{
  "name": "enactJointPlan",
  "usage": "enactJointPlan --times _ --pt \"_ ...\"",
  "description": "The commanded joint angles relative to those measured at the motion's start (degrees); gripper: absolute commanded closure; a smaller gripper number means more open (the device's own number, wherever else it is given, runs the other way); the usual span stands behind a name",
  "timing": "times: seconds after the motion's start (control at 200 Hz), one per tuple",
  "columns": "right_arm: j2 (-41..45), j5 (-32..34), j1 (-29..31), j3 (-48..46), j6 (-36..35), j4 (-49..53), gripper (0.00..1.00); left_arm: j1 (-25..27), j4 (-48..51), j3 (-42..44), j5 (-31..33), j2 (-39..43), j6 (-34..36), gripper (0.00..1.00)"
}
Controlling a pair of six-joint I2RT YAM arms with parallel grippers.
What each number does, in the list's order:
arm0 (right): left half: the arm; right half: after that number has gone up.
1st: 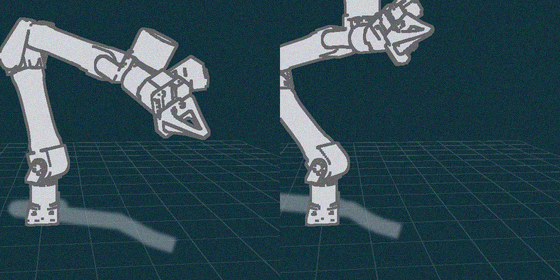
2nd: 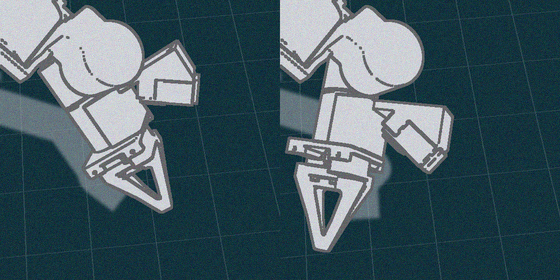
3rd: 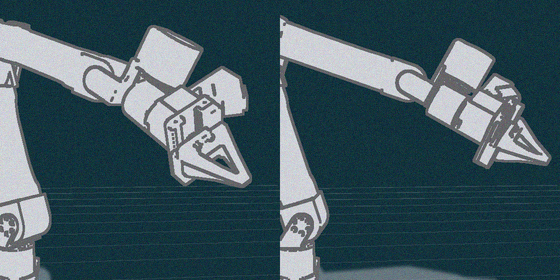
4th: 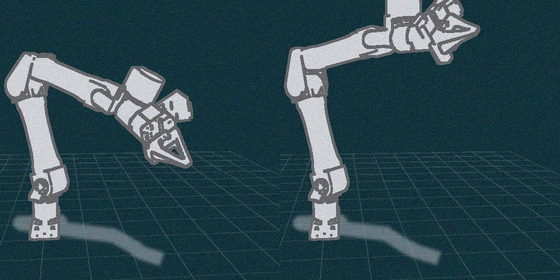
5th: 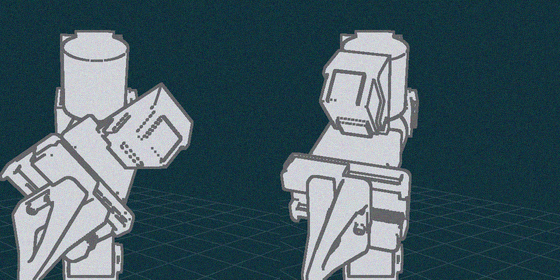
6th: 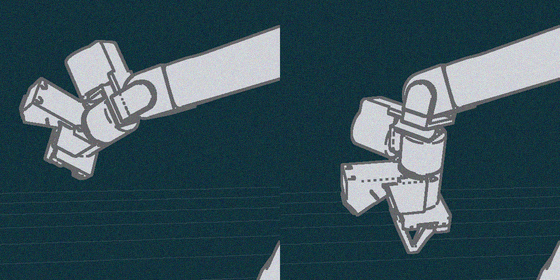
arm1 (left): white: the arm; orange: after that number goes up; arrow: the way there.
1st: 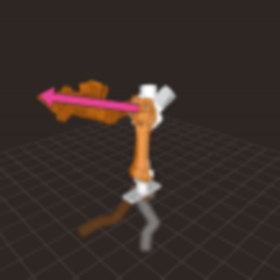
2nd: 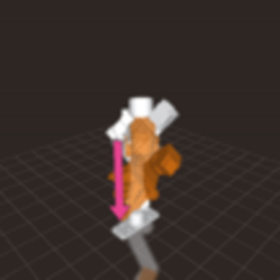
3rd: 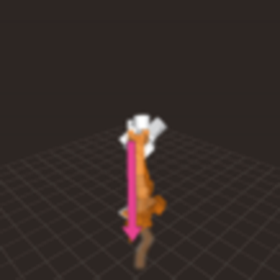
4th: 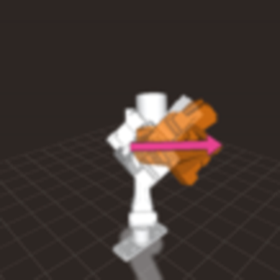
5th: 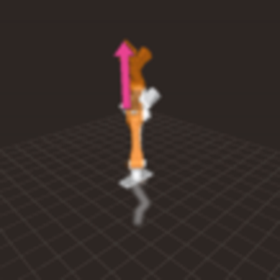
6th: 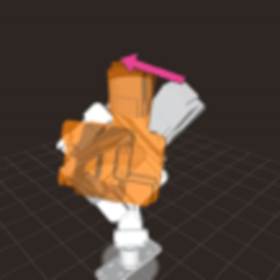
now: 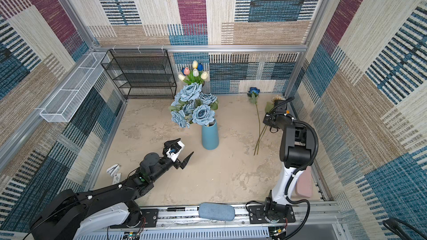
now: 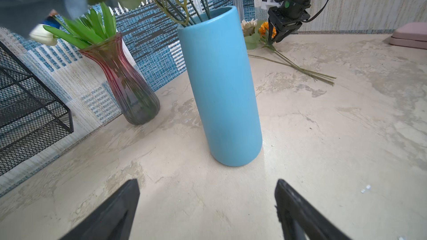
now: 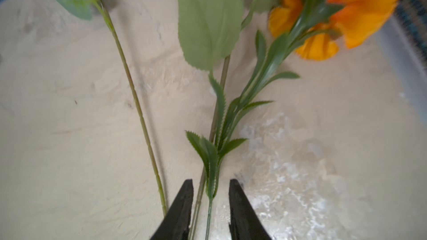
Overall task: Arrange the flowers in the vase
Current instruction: 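Lower the right gripper onto the orange flower stem and close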
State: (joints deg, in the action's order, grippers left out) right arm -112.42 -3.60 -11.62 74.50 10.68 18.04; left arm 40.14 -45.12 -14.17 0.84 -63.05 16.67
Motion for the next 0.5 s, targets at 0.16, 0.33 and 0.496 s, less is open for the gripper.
enactJointPlan --times 0.16,0.33,0.496 --pt "-0.8 -2.8 -0.1 -0.3 1.7 -2.0 0.76 0.0 -1.1 -0.8 -1.1 -0.6 0.3 0.06" --pt "0.1 -2.6 -0.1 -0.4 1.9 -1.6 0.84 0.1 -0.6 -0.6 -0.8 0.6 0.3 0.06" --pt "2.4 -1.1 0.5 -0.1 1.8 -0.1 0.88 0.1 -0.5 -0.7 -0.9 0.5 0.2 0.06"
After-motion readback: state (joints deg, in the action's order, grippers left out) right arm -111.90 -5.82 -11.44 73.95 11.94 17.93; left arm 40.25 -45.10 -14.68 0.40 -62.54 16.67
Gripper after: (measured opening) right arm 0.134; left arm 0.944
